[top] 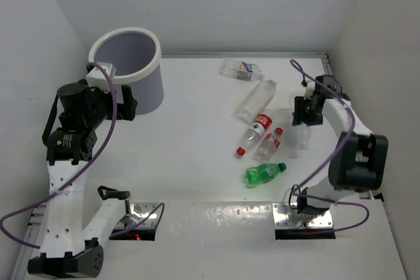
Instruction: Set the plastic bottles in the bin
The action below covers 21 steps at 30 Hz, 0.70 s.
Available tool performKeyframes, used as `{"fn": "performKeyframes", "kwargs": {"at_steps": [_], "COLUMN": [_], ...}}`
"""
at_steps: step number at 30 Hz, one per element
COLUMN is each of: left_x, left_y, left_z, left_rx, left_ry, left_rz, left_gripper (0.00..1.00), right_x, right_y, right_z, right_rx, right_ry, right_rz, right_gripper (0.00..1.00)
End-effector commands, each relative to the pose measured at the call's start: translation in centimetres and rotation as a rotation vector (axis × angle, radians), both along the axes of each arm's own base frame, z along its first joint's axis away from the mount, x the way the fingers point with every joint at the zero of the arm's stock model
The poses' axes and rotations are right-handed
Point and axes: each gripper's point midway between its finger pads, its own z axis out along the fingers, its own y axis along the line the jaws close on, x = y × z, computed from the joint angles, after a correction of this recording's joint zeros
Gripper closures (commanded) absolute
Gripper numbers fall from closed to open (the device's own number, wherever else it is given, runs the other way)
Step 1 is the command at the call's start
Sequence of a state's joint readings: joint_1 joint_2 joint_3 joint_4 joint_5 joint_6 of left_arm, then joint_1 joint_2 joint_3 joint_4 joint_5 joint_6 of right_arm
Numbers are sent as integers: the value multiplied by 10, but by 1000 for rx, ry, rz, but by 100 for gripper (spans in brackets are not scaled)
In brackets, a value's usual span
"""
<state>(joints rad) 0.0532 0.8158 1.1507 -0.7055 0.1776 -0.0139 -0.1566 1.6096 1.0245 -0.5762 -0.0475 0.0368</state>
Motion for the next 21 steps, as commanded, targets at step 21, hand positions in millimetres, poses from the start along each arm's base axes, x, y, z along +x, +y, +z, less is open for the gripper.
{"fn": "performKeyframes", "kwargs": {"at_steps": [21], "left_x": [-52], "left_y": [-161], "left_z": [197], "left_rx": [-545], "left_ry": [-296], "left_rz": [-923], "left_gripper": [1], "right_x": [-89], "right_y": [293], "right_z": [397], "right_rx": [1043], "right_ry": [-722], "right_rz": [853], "right_gripper": [100]}}
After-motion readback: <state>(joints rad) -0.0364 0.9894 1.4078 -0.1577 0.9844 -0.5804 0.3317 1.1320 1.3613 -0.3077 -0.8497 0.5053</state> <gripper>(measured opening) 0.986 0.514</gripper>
